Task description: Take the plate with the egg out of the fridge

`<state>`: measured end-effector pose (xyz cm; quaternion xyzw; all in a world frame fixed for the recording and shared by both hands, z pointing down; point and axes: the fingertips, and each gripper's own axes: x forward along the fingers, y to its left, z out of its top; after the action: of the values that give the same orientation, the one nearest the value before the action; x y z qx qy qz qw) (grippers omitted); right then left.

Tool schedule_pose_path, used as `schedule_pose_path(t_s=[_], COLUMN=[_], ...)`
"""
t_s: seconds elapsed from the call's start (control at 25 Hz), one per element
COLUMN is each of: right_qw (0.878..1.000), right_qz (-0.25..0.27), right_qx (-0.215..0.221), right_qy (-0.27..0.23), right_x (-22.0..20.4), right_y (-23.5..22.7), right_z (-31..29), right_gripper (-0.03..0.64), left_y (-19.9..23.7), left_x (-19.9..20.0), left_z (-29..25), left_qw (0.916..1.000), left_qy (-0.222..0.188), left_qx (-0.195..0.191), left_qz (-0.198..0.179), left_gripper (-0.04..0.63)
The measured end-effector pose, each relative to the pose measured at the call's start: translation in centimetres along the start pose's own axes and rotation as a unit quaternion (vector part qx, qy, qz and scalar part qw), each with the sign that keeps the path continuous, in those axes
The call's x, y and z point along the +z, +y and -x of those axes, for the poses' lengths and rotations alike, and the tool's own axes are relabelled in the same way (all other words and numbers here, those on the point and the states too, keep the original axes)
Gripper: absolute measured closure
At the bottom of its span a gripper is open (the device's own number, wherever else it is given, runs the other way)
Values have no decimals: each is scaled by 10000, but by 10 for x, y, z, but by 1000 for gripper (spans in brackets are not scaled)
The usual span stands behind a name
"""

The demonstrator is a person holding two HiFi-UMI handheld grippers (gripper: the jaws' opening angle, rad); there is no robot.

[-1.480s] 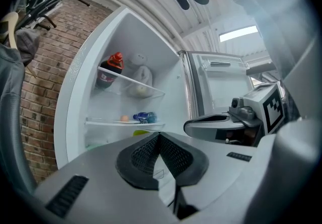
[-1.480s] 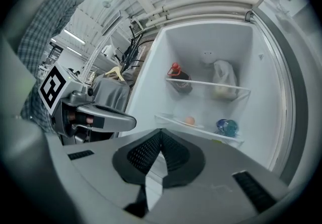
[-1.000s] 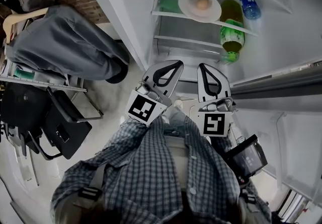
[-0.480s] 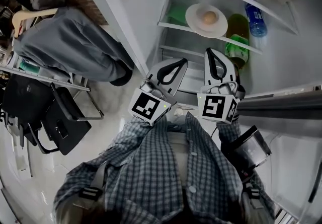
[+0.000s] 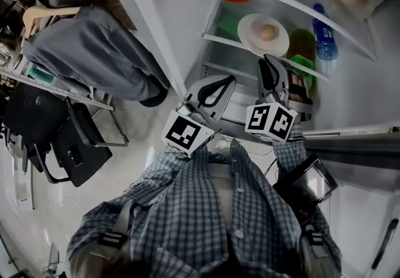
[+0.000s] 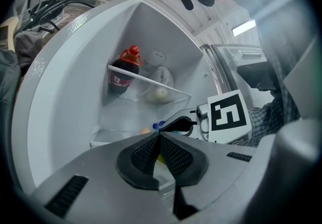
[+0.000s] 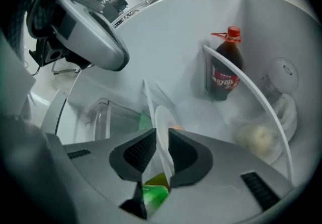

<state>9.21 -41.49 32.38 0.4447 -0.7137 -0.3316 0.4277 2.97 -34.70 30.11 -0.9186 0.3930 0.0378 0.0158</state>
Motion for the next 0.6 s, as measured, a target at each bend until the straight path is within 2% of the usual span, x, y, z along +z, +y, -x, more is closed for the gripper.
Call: schedule_pose_path(t_s=[0.24, 0.48, 0.6], right_qw=[9984, 9948, 9933], right_qz=[536, 961, 1070], right_qx=[64, -128, -209], right_qy=[160, 321, 372], right_x=[-11, -15, -15], right_y=[8, 6, 4], right_z=[-12, -20, -20], right_gripper=[558, 560, 586], left_y=[0, -1, 1], left_x=[-4, -2, -2], left_z=[-2, -3, -3], left_qw=[10000, 9998, 9995], left_qy=[-8, -1, -14], left_qx=[46, 37, 82], left_qz=[6, 211, 292], left_gripper=[589, 589, 589])
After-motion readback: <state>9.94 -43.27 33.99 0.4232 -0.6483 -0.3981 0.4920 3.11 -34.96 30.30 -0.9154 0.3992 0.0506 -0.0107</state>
